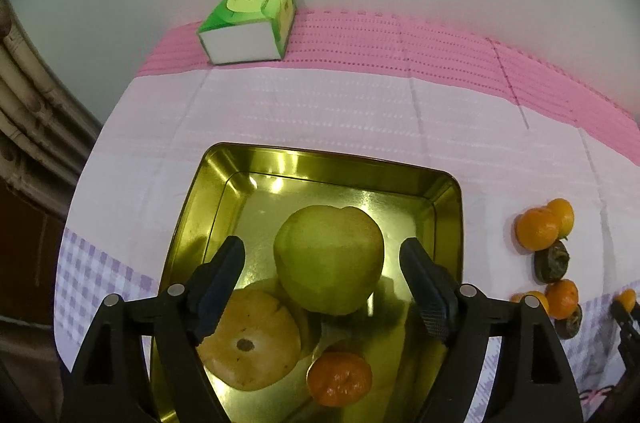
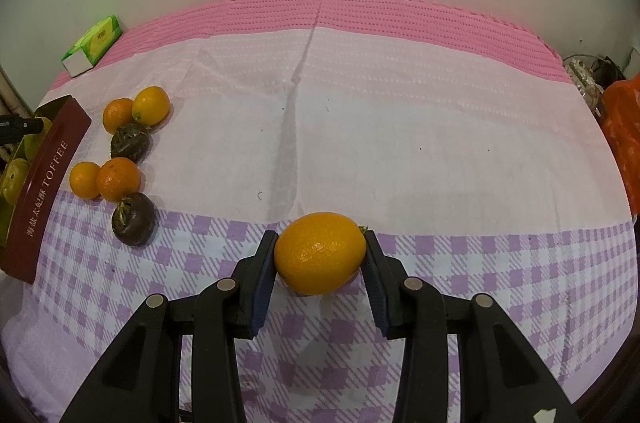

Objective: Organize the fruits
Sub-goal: 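Lower the pomelo into the tin and open the left gripper, then carry the oval orange into the tin and open the right gripper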

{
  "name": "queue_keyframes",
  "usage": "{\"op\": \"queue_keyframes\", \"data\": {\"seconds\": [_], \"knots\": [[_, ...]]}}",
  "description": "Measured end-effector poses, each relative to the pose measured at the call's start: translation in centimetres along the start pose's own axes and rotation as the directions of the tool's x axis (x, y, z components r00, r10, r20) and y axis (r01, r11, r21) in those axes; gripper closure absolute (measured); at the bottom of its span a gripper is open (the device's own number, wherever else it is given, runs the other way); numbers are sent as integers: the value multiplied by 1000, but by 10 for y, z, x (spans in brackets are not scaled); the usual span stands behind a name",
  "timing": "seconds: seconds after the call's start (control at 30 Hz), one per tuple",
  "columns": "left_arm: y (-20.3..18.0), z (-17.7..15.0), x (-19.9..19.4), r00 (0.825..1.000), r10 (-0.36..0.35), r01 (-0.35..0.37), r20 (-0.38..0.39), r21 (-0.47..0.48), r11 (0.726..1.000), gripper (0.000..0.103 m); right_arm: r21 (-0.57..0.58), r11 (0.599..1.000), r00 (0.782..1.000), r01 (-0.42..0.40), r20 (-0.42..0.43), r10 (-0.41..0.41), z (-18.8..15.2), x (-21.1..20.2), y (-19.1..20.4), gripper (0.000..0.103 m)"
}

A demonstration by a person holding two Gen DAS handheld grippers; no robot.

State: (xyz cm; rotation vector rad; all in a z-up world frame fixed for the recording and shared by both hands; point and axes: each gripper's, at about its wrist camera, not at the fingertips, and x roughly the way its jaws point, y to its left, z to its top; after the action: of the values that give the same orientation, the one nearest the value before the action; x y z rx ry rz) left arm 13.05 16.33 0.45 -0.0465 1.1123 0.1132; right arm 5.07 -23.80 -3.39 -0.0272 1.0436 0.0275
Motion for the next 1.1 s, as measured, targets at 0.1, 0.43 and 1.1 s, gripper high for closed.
{"op": "queue_keyframes", "data": {"seconds": [0.1, 0.43, 1.1], "knots": [[0, -4, -6, 1000, -8, 8, 13, -5, 1000, 23, -4, 1000, 1000, 4, 4, -4, 0, -2, 1, 65], [9, -27, -29, 997, -18, 17, 76, 19, 1000, 18, -10, 1000, 1000, 22, 15, -22, 1, -5, 5, 65], [62, -69, -53, 992, 56, -48, 115, -68, 996, 14, -109, 991, 993, -80, 75, 88, 23, -43, 72, 65]]}}
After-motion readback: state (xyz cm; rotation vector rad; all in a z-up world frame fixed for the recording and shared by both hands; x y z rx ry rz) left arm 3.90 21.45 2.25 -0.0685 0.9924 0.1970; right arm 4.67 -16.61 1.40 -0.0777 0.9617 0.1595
